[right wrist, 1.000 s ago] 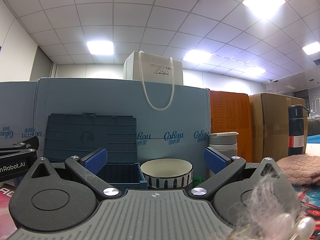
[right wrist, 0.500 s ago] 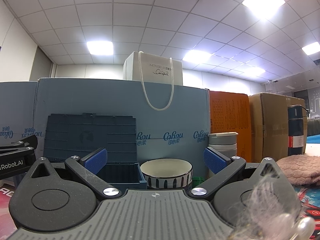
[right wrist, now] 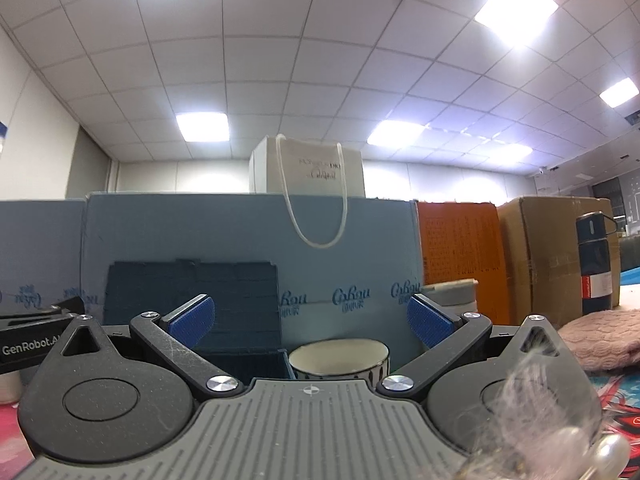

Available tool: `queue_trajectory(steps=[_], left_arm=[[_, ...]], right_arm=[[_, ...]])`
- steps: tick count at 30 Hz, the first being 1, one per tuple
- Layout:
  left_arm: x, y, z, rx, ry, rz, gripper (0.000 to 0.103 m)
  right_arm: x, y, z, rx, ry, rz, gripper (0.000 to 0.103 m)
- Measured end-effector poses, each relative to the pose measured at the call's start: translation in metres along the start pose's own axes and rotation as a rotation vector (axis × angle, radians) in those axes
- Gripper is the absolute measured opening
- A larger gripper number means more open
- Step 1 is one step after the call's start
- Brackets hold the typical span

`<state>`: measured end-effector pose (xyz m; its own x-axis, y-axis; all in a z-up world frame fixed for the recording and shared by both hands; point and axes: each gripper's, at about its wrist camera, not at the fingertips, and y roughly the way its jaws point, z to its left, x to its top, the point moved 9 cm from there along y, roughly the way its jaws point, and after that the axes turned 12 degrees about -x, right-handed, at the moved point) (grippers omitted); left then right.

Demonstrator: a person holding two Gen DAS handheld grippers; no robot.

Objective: Organize rigid objects
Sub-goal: 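Lower the right tool to the mat and grasp the beige hand-cream tube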

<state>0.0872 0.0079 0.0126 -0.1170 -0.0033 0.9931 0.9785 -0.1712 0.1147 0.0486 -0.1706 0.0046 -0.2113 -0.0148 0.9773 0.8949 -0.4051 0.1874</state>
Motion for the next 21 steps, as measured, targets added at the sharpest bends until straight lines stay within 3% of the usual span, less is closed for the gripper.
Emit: queue_trajectory(steps=[5,11,14,17,21], left_arm=[[0.012,-0.009,-0.014,-0.081,0.073,0.002,0.103],[0.031,-0.015,-0.026,-0.181,0.055,0.006,0.103],[0.038,-0.009,-0.034,-0.261,0.01,0.066,0.103],[0.035,0.003,-0.05,-0.384,-0.017,0.193,0.103],[0.03,0.013,-0.071,-0.463,-0.017,0.297,0.103]], right_arm=[[0.01,-0.012,-0.012,-0.02,0.053,-0.064,0.103],[0.015,-0.008,-0.033,-0.113,0.087,0.024,0.103],[0.026,-0.01,-0.043,-0.131,0.06,0.031,0.103],[0.036,-0.008,-0.051,-0.115,0.02,0.063,0.103],[0.043,0.0,-0.072,-0.099,0.016,0.172,0.103]])
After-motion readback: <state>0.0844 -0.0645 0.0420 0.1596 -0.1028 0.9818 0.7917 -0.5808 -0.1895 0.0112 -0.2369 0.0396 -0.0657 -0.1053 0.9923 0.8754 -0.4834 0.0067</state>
